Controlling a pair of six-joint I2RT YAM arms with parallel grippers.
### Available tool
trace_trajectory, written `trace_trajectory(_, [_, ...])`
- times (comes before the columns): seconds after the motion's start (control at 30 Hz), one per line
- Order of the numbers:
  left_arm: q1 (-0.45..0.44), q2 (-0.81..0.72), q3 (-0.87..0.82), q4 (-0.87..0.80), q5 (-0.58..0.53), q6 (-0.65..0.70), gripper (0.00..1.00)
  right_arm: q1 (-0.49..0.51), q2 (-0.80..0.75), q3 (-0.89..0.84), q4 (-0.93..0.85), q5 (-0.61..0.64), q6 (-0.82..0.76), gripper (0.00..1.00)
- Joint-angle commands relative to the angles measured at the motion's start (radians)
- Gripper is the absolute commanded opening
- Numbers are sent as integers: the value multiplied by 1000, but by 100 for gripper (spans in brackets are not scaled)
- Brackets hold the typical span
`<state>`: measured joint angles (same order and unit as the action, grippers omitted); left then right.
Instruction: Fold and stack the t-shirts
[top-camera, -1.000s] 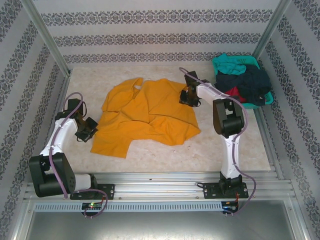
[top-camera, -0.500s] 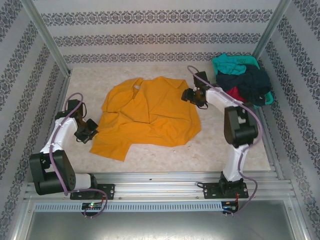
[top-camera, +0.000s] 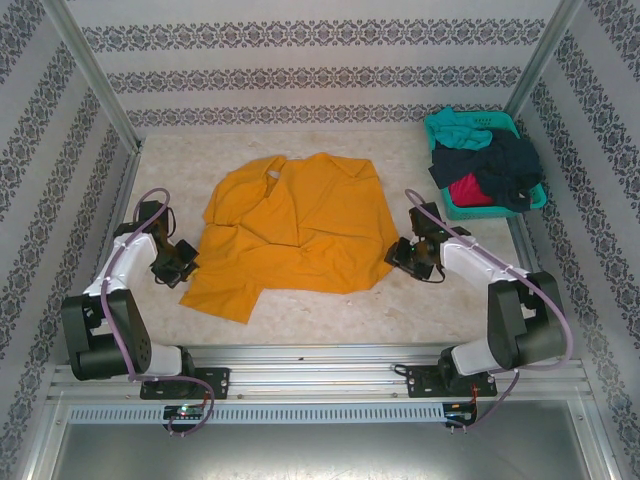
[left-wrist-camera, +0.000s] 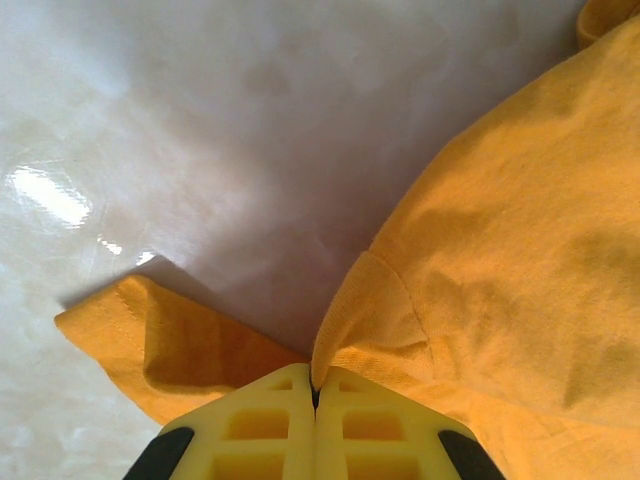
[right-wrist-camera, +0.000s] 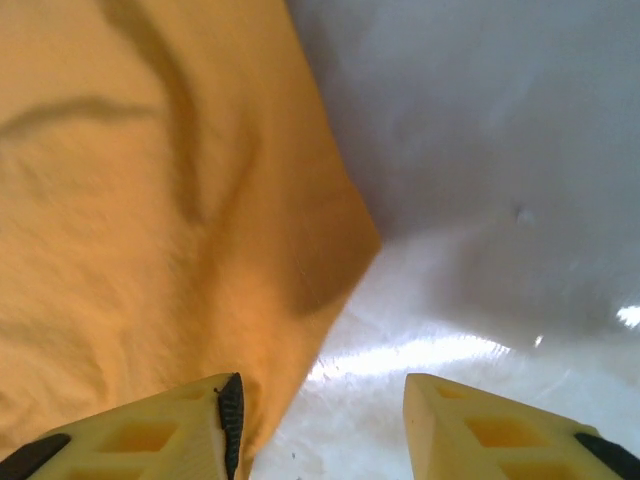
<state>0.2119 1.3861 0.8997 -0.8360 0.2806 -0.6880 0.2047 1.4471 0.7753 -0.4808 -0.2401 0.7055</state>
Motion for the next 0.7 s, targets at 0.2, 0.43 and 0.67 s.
trace_trajectory(0.2, [14,27,11,40,27,6,0,-10,162,67,103,-118,38,23])
trace_trajectory(0.43, [14,15,17,30,23,3,0,-10,106,171,-44,53,25,0])
trace_trajectory(0.67, [14,43,68,-3,23,22,0,74,152,462,-345,323,-106,0])
